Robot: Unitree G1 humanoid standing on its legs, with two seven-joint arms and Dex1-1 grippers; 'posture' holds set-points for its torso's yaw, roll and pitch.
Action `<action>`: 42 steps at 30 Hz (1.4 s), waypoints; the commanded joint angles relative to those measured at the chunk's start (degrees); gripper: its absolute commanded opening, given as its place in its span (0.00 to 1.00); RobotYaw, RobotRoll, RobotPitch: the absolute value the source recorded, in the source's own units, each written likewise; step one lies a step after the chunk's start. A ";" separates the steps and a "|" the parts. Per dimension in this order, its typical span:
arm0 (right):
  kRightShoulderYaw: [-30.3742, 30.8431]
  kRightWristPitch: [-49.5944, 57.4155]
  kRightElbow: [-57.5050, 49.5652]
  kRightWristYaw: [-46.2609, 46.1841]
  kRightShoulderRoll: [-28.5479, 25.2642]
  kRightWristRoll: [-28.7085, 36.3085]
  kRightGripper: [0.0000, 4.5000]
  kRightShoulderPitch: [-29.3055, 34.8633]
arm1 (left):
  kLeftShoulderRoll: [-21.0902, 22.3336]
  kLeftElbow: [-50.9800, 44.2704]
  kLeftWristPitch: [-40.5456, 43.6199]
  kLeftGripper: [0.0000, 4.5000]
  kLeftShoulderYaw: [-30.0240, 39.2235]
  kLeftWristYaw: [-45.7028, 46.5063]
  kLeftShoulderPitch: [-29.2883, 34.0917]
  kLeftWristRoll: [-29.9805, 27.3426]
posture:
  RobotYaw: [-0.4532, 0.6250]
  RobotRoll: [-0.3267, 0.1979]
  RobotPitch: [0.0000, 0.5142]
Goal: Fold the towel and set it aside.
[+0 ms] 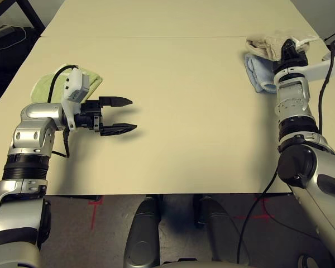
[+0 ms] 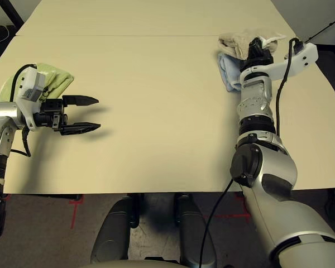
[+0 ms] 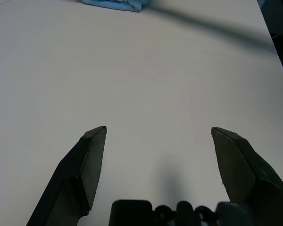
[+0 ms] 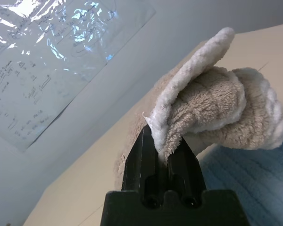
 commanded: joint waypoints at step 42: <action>5.37 33.59 -41.85 -16.93 3.28 -0.89 1.00 25.58 | -0.65 -0.81 0.45 1.00 -0.47 0.93 -0.15 0.71 | 0.51 0.62 0.41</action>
